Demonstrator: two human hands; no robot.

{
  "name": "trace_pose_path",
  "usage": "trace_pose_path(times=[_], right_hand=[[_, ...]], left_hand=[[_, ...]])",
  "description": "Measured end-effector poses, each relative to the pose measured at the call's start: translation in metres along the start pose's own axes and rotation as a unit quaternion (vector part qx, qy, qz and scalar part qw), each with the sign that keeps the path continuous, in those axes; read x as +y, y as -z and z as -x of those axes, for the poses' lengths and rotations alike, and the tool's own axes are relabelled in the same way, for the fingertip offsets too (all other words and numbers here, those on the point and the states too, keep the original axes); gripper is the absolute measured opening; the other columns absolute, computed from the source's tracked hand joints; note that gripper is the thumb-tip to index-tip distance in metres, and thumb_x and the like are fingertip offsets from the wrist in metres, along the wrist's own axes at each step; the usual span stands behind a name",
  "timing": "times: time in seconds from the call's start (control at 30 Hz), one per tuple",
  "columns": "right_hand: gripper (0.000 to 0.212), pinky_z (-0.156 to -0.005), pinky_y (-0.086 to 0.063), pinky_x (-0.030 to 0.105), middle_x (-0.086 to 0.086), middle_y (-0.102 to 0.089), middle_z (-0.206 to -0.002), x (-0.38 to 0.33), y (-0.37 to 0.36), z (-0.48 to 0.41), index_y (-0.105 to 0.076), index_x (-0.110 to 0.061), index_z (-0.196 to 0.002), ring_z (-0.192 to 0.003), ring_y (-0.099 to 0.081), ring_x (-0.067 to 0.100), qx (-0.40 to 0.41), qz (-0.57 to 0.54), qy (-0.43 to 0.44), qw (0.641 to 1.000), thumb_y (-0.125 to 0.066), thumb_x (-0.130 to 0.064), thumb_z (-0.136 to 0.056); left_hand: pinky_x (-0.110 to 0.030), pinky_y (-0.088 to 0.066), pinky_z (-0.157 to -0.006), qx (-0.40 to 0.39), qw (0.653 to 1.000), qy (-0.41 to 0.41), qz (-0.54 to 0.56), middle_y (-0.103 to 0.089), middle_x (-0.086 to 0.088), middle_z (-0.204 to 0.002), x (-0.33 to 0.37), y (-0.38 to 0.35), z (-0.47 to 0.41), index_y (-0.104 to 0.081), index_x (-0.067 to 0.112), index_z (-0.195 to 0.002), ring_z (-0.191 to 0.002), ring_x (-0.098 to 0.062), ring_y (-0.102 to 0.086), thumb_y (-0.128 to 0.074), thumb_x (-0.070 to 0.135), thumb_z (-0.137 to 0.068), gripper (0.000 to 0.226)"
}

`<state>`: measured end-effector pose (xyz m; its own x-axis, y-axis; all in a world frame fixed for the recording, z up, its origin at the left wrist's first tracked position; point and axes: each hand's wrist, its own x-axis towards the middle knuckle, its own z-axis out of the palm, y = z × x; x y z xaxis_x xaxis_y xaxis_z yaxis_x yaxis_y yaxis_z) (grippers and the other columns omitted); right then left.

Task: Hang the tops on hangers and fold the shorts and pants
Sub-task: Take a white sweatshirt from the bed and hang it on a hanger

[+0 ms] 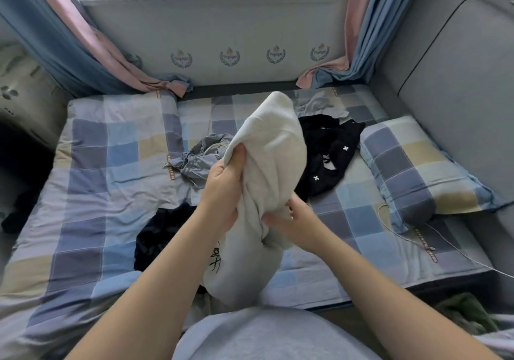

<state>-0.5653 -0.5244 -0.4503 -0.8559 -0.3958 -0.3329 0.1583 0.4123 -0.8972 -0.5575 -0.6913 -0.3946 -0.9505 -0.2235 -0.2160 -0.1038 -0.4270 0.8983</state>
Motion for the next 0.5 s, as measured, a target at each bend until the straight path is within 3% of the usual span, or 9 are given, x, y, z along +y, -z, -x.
trace_pose_path(times=[0.1,0.2,0.27,0.37,0.43,0.5], right_hand=[[0.023,-0.071,-0.050,0.021,0.010,-0.066,-0.106,0.012,-0.003,-0.010,-0.065,-0.002,-0.106,-0.088,-0.063,0.016,0.006,0.046,-0.058,0.997,-0.068,-0.021,-0.094],[0.034,-0.066,-0.033,0.032,0.016,-0.045,-0.075,0.012,0.007,-0.016,-0.051,0.011,-0.082,-0.073,-0.040,0.019,0.052,0.090,-0.035,0.994,-0.058,-0.017,-0.099],[0.032,-0.068,-0.034,0.033,0.019,-0.047,-0.072,0.004,0.016,-0.017,-0.052,0.012,-0.085,-0.072,-0.042,0.016,0.067,0.059,-0.006,0.996,-0.054,-0.016,-0.101],[0.034,-0.057,-0.033,0.026,0.001,-0.043,-0.063,-0.013,0.027,-0.015,-0.047,0.003,-0.075,-0.059,-0.040,0.006,0.077,0.005,0.024,0.997,-0.051,-0.017,-0.104],[0.037,-0.061,-0.034,0.027,0.006,-0.042,-0.070,-0.021,0.029,-0.013,-0.046,0.011,-0.083,-0.063,-0.040,0.011,0.077,-0.019,0.044,0.996,-0.049,-0.018,-0.105],[0.037,-0.069,-0.039,0.032,0.009,-0.049,-0.078,-0.028,0.029,-0.010,-0.051,0.015,-0.093,-0.073,-0.045,0.019,0.088,-0.059,0.061,0.992,-0.047,-0.019,-0.106]], left_hand=[[-0.028,-0.060,-0.074,-0.004,1.000,-0.006,0.015,-0.077,-0.008,-0.103,0.011,-0.006,-0.001,-0.078,0.017,-0.096,-0.096,-0.021,-0.075,-0.053,0.044,-0.099,0.037],[-0.027,-0.060,-0.070,0.016,1.000,-0.018,-0.012,-0.078,-0.005,-0.102,0.022,0.000,-0.007,-0.071,0.015,-0.106,-0.094,-0.019,-0.075,-0.051,0.046,-0.101,0.037],[-0.027,-0.060,-0.073,0.034,0.997,-0.019,-0.065,-0.077,0.002,-0.104,0.021,0.011,-0.014,-0.070,0.023,-0.109,-0.098,-0.015,-0.073,-0.050,0.048,-0.102,0.033],[-0.034,-0.054,-0.093,0.059,0.984,0.013,-0.170,-0.068,0.005,-0.123,0.007,0.023,-0.023,-0.062,0.025,-0.122,-0.109,-0.015,-0.065,-0.049,0.046,-0.103,0.031],[-0.031,-0.047,-0.092,0.049,0.970,0.054,-0.232,-0.052,0.011,-0.131,-0.005,0.025,-0.023,-0.047,0.022,-0.144,-0.113,-0.010,-0.056,-0.056,0.043,-0.100,0.049],[-0.028,-0.042,-0.094,0.010,0.961,0.071,-0.268,-0.043,0.011,-0.133,-0.018,0.026,-0.018,-0.037,0.022,-0.153,-0.123,-0.011,-0.049,-0.065,0.040,-0.095,0.067]])
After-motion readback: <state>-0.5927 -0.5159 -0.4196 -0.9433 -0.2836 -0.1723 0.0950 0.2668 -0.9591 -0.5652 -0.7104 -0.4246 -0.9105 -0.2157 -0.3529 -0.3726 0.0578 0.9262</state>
